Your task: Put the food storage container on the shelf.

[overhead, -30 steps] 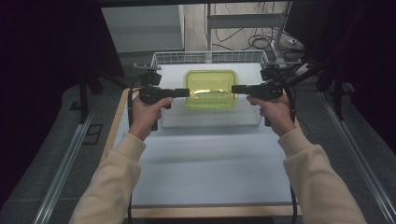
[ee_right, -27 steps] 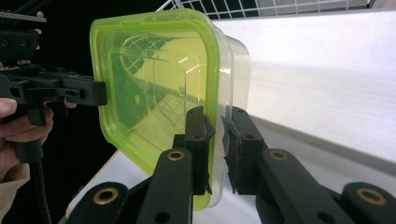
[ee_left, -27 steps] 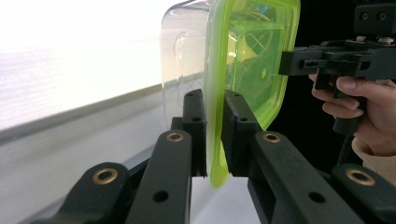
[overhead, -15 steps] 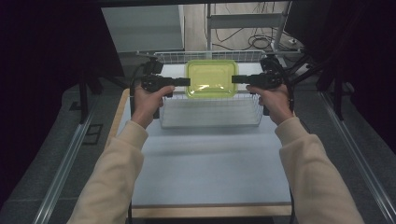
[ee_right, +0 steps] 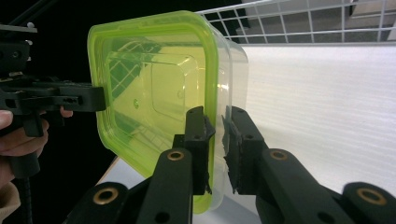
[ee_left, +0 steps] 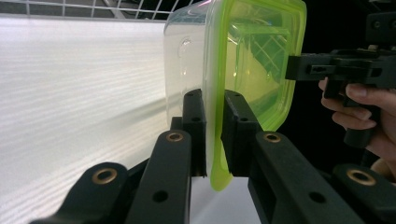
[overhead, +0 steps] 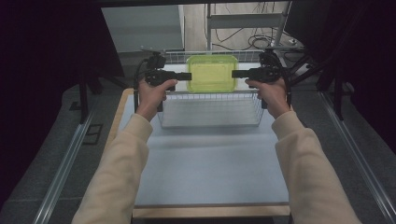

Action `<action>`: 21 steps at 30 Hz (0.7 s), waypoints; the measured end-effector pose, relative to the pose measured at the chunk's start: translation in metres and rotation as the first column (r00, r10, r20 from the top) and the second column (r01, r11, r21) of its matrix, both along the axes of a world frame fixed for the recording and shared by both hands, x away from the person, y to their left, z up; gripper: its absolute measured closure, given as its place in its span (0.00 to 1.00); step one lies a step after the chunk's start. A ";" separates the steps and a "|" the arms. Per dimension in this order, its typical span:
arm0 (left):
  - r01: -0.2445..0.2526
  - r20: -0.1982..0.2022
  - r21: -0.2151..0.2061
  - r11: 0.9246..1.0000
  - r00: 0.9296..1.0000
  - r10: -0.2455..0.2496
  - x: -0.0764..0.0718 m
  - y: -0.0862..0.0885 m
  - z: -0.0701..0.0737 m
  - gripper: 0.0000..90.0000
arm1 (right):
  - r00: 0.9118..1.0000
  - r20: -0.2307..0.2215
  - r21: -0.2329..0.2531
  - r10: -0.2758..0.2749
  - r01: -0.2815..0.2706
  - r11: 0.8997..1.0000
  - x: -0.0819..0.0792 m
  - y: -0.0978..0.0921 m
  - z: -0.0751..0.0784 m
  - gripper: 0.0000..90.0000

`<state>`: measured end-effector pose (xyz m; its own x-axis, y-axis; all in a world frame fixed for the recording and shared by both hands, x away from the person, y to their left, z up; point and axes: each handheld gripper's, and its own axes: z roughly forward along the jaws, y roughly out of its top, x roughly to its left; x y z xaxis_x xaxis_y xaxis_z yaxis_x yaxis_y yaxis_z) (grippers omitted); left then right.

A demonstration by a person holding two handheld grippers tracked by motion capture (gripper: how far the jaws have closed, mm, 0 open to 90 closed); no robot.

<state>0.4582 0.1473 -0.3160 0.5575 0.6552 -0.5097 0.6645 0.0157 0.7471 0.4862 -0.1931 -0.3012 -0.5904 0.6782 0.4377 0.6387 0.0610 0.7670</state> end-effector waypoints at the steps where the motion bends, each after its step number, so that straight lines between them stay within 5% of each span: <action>1: -0.003 -0.002 0.002 1.000 1.000 0.003 0.002 -0.001 0.000 0.90 | 1.000 0.000 0.000 0.000 0.000 1.000 0.000 0.000 0.000 0.89; 21: -0.043 -0.036 -0.006 0.999 0.998 0.043 0.024 -0.004 -0.011 0.88 | 0.999 -0.023 -0.018 -0.033 0.032 0.999 0.017 0.003 -0.006 0.88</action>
